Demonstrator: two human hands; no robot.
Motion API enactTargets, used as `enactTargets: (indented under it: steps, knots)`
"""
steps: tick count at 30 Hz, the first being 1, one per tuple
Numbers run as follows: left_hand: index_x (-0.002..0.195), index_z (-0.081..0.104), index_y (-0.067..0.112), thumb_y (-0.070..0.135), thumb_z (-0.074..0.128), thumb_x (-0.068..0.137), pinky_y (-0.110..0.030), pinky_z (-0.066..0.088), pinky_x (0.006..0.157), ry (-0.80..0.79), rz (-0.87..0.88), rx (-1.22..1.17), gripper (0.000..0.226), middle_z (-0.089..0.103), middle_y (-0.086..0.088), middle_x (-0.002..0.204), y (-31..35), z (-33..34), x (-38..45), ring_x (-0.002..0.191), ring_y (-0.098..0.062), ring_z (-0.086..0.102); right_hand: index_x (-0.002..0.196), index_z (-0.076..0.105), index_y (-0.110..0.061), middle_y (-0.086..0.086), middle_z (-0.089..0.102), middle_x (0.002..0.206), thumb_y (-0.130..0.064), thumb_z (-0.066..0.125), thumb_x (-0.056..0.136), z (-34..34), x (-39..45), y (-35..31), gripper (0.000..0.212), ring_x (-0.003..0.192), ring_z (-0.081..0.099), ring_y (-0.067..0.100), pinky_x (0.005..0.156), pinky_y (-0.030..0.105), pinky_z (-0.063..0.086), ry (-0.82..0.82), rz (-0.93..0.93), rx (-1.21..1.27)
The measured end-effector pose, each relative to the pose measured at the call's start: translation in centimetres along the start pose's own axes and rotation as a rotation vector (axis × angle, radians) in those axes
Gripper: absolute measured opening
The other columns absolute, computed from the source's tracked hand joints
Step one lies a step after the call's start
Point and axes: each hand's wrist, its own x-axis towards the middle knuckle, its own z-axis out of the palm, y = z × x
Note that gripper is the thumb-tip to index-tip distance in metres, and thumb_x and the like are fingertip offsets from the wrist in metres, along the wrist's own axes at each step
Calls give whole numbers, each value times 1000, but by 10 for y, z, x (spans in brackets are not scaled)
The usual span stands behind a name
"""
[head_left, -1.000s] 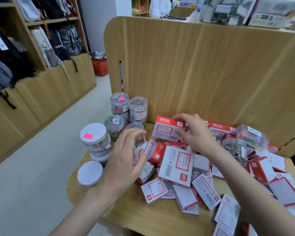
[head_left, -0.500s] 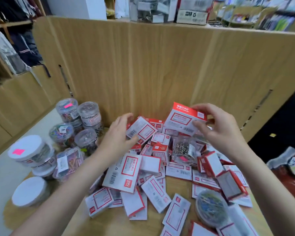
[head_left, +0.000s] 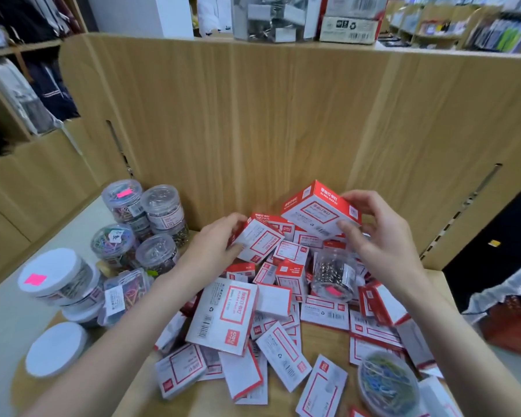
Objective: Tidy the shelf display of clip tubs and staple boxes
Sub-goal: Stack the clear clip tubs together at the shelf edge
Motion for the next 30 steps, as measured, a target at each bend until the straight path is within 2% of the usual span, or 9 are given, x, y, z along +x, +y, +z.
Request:
enactTargets:
  steps: [4, 6, 9, 12, 15, 18, 24, 27, 30]
  knots:
    - [117, 56, 20, 11, 60, 86, -27, 35, 75, 120, 164, 97, 32, 47, 11, 94, 0, -4, -15, 94, -13, 45, 106, 55, -17, -7, 59, 99, 1, 62, 81, 8, -4, 6, 31, 94, 54, 5, 78, 10, 41, 0, -33, -85]
    - [114, 60, 20, 7, 61, 85, -27, 34, 74, 153, 197, 101, 31, 47, 12, 93, -3, -7, -21, 89, -11, 41, 108, 56, -14, -6, 58, 100, 0, 63, 81, 10, -5, 8, 31, 95, 54, 10, 78, 8, 38, 14, -59, -141]
    - [106, 65, 18, 4, 67, 79, -29, 38, 70, 153, 241, 127, 31, 47, 14, 90, -8, -7, -25, 82, -8, 37, 108, 57, -14, -8, 55, 98, -2, 62, 80, 12, -5, 10, 30, 93, 52, 14, 79, 8, 33, 43, -154, -221]
    - [108, 63, 25, 15, 64, 83, -28, 38, 76, 71, 176, 98, 27, 47, 18, 95, -10, -5, -29, 90, -6, 39, 106, 56, -13, -9, 51, 98, -3, 57, 76, 16, -5, 9, 32, 93, 44, 8, 86, 3, 28, 29, -281, -281]
    - [105, 61, 28, 23, 60, 86, -29, 39, 88, -24, 147, 46, 20, 46, 24, 95, -12, -6, -28, 98, -5, 44, 104, 60, -7, -1, 58, 100, -2, 54, 78, 19, -8, 10, 26, 95, 44, 13, 90, 6, 26, -19, -373, -346]
    - [101, 57, 34, 23, 59, 87, -21, 36, 87, -69, 124, 5, 18, 44, 30, 93, -11, -9, -26, 97, 1, 45, 105, 59, -5, 7, 59, 102, -9, 47, 84, 23, -16, 13, 25, 94, 45, 21, 89, 15, 30, -93, -437, -403]
    - [103, 60, 28, 16, 60, 86, -21, 40, 87, -22, 122, -108, 21, 58, 15, 101, -2, -10, -28, 96, 3, 51, 99, 58, -9, 5, 54, 99, 1, 58, 71, 28, -25, 15, 30, 88, 41, 18, 76, 25, 35, -175, -423, -487]
    - [102, 60, 28, 19, 59, 87, -23, 39, 88, -51, 147, -69, 18, 58, 12, 105, 1, -9, -29, 99, -2, 51, 100, 59, -13, 3, 54, 101, -17, 62, 73, 22, -24, 17, 28, 91, 39, 15, 78, 27, 35, -264, -376, -478]
    - [104, 61, 26, 19, 59, 87, -13, 34, 84, -40, 163, -48, 18, 58, 12, 105, 2, -8, -31, 100, -2, 49, 101, 59, -18, 0, 55, 104, -36, 66, 70, 19, -25, 17, 37, 93, 37, 9, 80, 19, 31, -369, -330, -430]
